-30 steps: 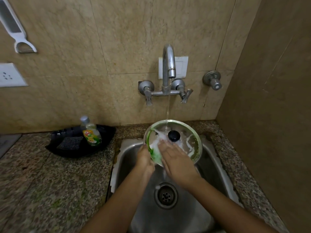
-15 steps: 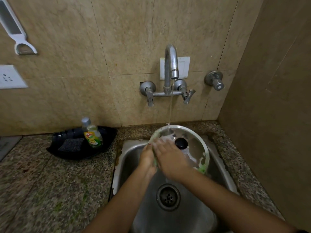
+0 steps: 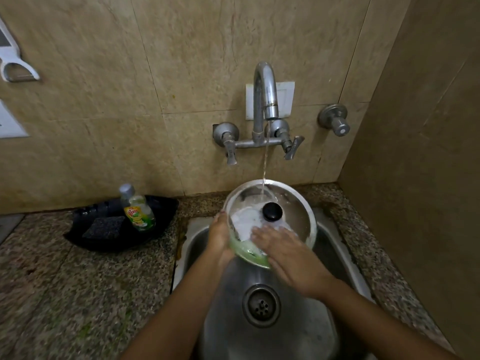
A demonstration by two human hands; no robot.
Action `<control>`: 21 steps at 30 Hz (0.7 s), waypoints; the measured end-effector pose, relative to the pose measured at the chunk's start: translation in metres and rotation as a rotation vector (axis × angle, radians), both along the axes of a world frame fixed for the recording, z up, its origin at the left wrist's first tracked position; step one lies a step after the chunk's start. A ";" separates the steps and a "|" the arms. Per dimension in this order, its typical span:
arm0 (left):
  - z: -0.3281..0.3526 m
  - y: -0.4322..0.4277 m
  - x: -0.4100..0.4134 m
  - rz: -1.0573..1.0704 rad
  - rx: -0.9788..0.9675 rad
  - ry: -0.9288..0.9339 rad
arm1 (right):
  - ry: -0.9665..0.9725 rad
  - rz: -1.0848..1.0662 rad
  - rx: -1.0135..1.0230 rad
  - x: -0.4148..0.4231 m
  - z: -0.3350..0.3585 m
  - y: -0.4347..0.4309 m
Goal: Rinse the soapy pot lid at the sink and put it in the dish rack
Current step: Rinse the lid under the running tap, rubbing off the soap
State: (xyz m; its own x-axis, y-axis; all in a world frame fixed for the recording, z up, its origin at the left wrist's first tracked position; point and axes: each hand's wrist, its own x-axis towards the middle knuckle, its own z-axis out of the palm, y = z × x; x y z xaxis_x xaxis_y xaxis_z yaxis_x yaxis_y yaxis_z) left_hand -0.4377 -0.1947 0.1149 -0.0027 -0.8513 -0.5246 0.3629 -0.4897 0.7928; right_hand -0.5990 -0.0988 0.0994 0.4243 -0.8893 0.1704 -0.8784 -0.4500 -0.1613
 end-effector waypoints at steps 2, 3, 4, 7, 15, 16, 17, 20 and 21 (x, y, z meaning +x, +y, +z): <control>-0.010 -0.006 0.003 0.017 0.025 -0.052 | -0.051 -0.152 -0.012 -0.034 -0.007 -0.001; -0.010 -0.004 0.003 0.020 0.030 -0.052 | -0.097 -0.255 -0.009 -0.043 -0.007 -0.008; -0.008 -0.001 0.000 0.018 0.025 -0.045 | -0.141 -0.346 0.000 -0.047 -0.005 -0.021; -0.008 0.003 -0.009 0.032 0.037 -0.029 | -0.186 -0.370 0.023 -0.036 0.010 -0.057; -0.015 0.002 -0.012 0.127 0.080 0.028 | -0.138 -0.174 0.040 0.025 -0.021 0.014; -0.017 0.005 -0.015 0.100 0.068 0.023 | -0.092 -0.088 0.036 0.035 -0.021 0.009; -0.016 0.011 -0.016 0.068 0.053 0.016 | -0.060 -0.061 0.026 0.043 -0.020 -0.001; -0.016 0.012 -0.012 0.028 -0.003 -0.018 | -0.005 -0.069 -0.012 0.060 -0.001 -0.030; -0.015 0.007 -0.008 0.033 -0.016 -0.035 | 0.026 -0.046 -0.015 0.062 0.008 -0.035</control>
State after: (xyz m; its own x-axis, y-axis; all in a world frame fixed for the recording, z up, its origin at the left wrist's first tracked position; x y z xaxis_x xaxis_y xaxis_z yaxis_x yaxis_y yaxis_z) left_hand -0.4459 -0.1874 0.0994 0.0436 -0.8589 -0.5103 0.3509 -0.4651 0.8127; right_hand -0.5365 -0.1333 0.1078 0.3875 -0.9054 0.1735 -0.9020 -0.4113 -0.1315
